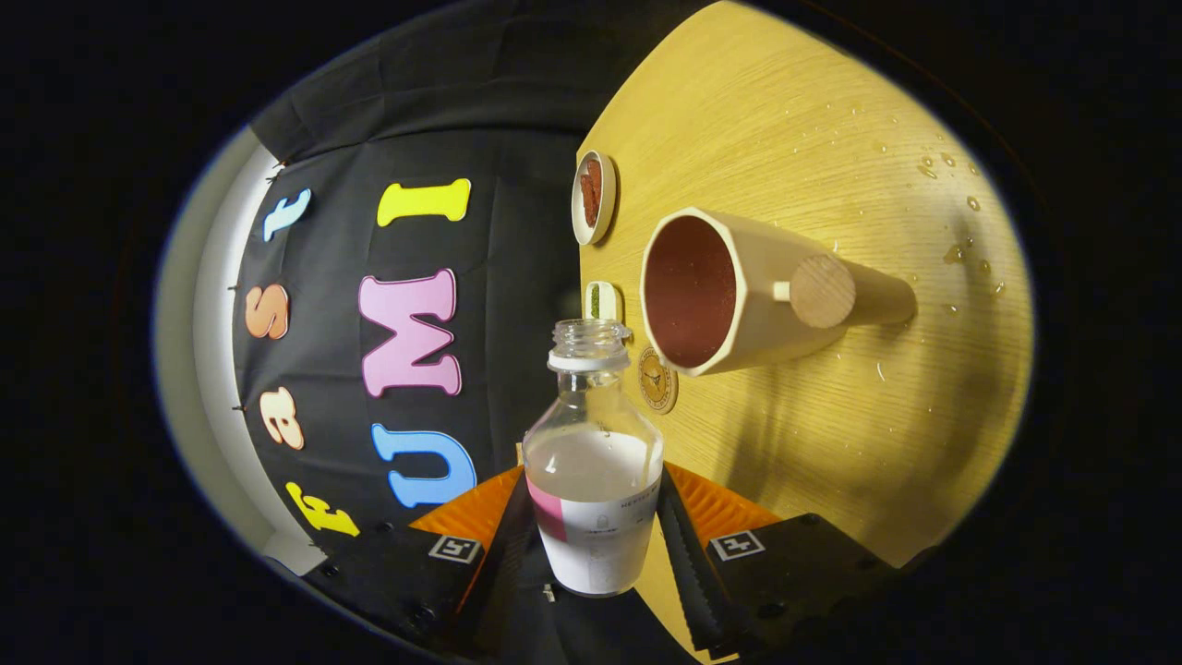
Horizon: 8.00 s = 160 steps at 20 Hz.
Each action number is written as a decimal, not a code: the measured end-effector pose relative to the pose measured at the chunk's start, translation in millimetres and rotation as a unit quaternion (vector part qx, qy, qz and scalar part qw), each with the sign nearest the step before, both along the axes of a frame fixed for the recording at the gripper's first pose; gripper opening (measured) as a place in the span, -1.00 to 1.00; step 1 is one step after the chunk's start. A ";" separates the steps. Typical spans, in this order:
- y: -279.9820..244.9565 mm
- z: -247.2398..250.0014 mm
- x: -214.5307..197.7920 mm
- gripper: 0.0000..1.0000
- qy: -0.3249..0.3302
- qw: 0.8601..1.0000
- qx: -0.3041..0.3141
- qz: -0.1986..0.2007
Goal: Take the bottle from table, then pour the juice into the cup, finally place the bottle on the coaster
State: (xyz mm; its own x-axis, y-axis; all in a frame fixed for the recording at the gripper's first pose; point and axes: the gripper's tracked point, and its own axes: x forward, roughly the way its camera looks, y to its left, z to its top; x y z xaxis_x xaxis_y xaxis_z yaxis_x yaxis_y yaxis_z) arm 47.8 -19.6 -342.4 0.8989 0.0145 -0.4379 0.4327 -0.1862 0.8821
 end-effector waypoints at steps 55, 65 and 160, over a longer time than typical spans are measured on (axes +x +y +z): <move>-25.0 39.2 20.6 0.49 -0.027 0.977 0.173 -0.125; -29.9 50.8 27.5 0.49 -0.039 0.964 0.219 -0.144; 5.1 252.1 76.1 0.48 -0.121 0.819 -0.546 0.124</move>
State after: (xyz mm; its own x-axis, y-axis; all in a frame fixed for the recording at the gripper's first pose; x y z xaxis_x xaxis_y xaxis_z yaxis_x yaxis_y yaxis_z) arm 123.9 -14.5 -90.3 0.9901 -0.0727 -0.1205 0.1260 0.8392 0.5290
